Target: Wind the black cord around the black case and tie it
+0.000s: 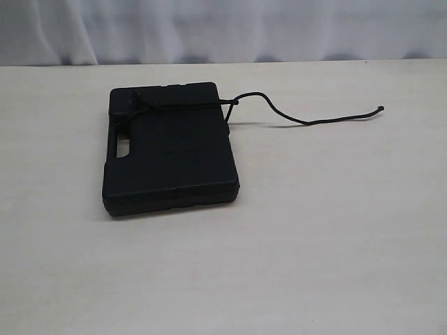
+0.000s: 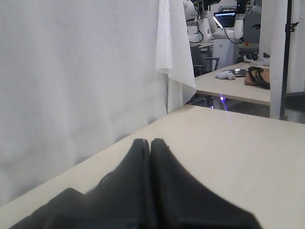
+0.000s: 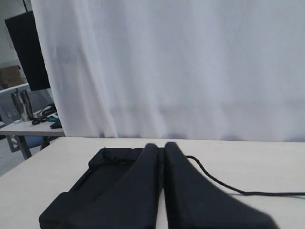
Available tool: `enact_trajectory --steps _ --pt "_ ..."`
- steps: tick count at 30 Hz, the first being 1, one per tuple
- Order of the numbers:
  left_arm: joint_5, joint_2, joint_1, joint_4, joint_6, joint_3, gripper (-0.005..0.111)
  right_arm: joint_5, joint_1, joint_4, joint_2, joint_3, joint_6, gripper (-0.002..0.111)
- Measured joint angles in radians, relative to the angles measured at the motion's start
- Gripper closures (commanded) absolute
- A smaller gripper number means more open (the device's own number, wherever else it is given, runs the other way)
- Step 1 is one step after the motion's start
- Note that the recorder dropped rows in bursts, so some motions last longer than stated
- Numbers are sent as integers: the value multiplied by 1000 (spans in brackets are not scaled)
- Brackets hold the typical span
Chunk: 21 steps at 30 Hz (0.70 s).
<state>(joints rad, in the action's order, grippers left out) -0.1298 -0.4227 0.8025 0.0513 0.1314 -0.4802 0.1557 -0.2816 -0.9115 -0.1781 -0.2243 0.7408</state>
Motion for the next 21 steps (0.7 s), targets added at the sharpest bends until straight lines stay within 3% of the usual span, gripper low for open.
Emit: enact_trajectory --steps 21 --pt "-40 0 0 -10 0 0 107 50 0 0 106 5 0 104"
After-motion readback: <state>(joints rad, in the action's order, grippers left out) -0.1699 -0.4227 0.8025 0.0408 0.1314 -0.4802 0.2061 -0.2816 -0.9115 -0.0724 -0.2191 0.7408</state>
